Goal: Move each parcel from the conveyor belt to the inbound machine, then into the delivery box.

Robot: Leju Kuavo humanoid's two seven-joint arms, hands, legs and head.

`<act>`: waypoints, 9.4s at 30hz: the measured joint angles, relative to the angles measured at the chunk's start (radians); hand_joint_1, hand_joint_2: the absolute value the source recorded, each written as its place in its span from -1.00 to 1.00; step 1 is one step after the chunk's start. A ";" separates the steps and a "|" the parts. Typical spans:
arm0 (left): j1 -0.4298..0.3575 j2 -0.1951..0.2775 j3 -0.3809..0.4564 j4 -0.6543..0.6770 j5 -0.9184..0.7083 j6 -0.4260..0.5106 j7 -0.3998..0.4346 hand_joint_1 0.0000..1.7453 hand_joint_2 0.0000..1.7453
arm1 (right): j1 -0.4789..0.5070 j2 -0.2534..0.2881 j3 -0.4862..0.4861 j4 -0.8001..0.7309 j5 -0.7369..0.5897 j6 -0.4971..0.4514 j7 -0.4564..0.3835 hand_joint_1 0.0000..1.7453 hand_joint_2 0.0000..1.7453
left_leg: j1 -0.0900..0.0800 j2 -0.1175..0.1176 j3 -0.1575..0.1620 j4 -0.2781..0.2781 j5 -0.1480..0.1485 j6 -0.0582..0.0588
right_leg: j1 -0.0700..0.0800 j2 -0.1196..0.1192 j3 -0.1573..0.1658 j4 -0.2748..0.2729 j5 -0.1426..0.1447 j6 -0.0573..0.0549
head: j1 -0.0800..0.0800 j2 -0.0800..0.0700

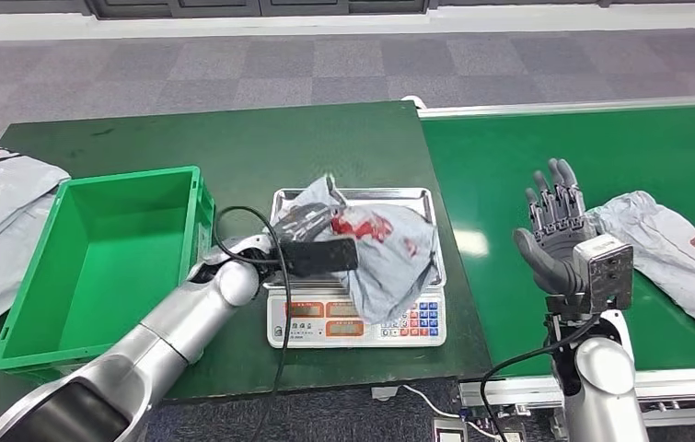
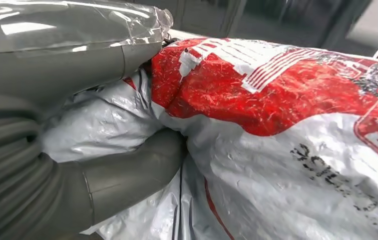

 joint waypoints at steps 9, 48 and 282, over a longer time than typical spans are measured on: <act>0.047 0.081 0.208 -0.337 -0.206 0.296 0.126 1.00 1.00 | 0.018 0.000 -0.016 -0.011 -0.010 0.020 -0.008 -1.00 1.00 | 0.000 0.001 -0.004 -0.001 -0.001 -0.001 | 0.000 0.001 -0.005 0.000 -0.001 0.000 | 0.000 0.000; 0.100 0.201 0.558 0.049 -1.004 0.660 0.583 0.50 1.00 | 0.013 0.009 -0.014 0.002 -0.009 -0.034 0.022 -1.00 1.00 | 0.001 0.001 -0.007 -0.001 0.000 -0.003 | 0.001 0.002 -0.009 0.000 -0.001 -0.001 | 0.000 0.000; 0.441 -0.112 0.403 -0.388 0.432 0.355 -0.087 -1.00 1.00 | -0.512 -0.296 0.045 1.167 0.992 0.659 0.050 1.00 1.00 | -0.001 -0.003 -0.014 0.000 0.003 0.001 | -0.001 -0.003 -0.014 -0.001 0.002 0.001 | 0.000 0.000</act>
